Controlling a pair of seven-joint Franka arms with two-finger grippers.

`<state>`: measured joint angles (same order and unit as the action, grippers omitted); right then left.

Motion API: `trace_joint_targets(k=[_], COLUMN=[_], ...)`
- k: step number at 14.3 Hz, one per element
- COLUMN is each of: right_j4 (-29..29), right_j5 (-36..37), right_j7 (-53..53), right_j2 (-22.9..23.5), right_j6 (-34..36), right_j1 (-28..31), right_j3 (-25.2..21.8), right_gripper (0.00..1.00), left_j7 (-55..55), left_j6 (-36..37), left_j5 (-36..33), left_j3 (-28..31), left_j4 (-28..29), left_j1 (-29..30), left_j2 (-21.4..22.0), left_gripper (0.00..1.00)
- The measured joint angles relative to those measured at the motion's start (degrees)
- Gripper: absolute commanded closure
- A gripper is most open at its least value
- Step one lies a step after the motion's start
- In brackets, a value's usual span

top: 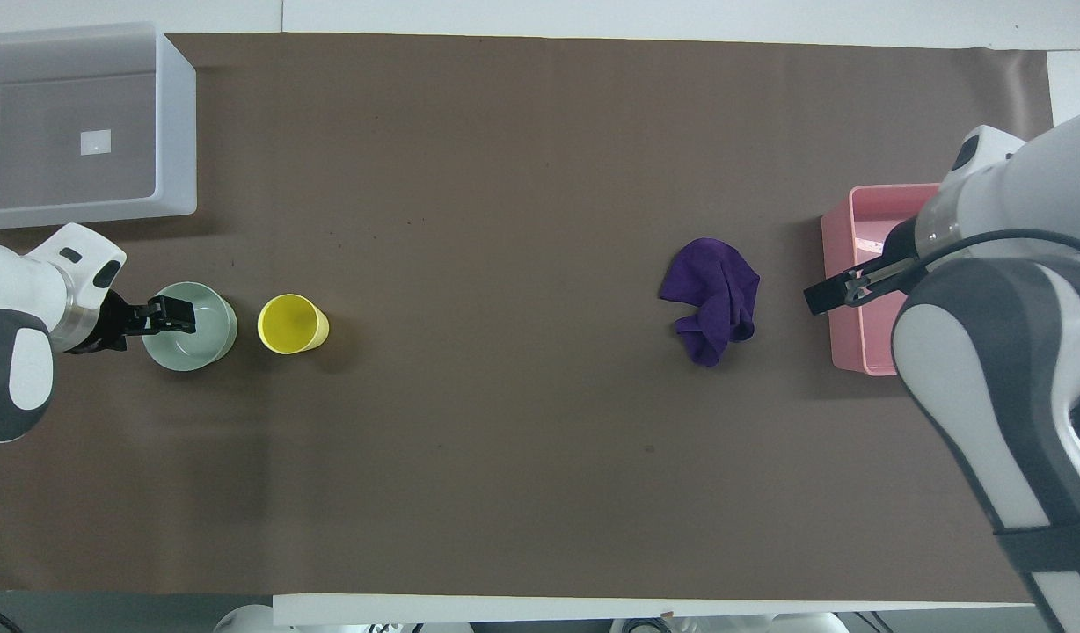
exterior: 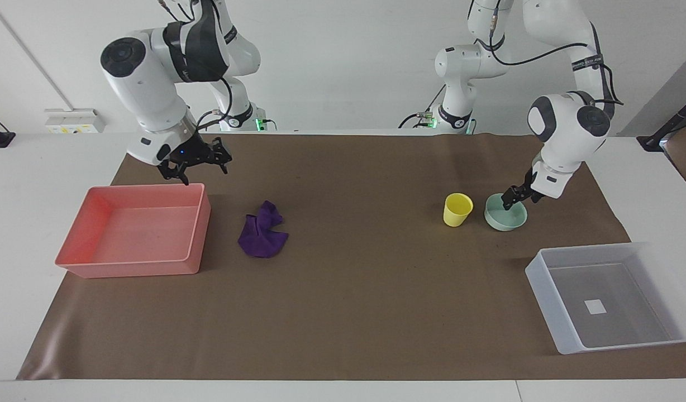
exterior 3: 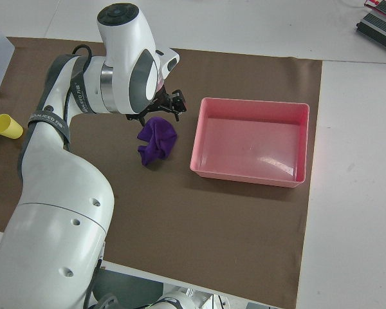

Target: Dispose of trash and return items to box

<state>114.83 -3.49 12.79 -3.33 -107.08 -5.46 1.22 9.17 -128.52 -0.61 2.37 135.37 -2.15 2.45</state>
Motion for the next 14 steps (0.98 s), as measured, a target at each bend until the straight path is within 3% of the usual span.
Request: trace_joint_targets(k=[7, 8, 11, 12, 14], right_j4=[6.06, 7.46, 9.66, 9.80, 9.80], right_j5=[-0.04, -0.04, -0.04, -0.04, -0.04], right_j7=[-3.78, -4.17, -4.22, -4.22, -4.24], right_j2=[8.89, 9.93, 12.37, 13.03, 13.90], right_j6=[-18.16, -20.94, -25.09, -25.83, -26.53], right_j1=[-6.39, -6.75, -6.82, -6.82, -6.81], right_j3=[0.06, 0.06, -0.03, -0.06, -0.08], right_gripper=[0.06, 0.12, 0.62, 0.75, 0.89], left_j7=[0.78, 0.78, 0.78, 0.78, 0.85], left_j6=[-3.63, -2.63, 8.70, 14.09, 23.76], left_j5=[0.07, 0.15, 0.11, 0.11, 0.28], left_j3=[0.19, 0.08, -0.01, 0.00, 0.04], left_j4=[2.31, 1.62, -4.25, -7.84, -17.51], left_j1=[1.64, 1.63, 1.62, 1.62, 1.64], left_j2=[-0.12, 0.09, 0.73, 1.06, 1.23], left_gripper=[1.00, 1.00, 1.00, 1.00, 1.00])
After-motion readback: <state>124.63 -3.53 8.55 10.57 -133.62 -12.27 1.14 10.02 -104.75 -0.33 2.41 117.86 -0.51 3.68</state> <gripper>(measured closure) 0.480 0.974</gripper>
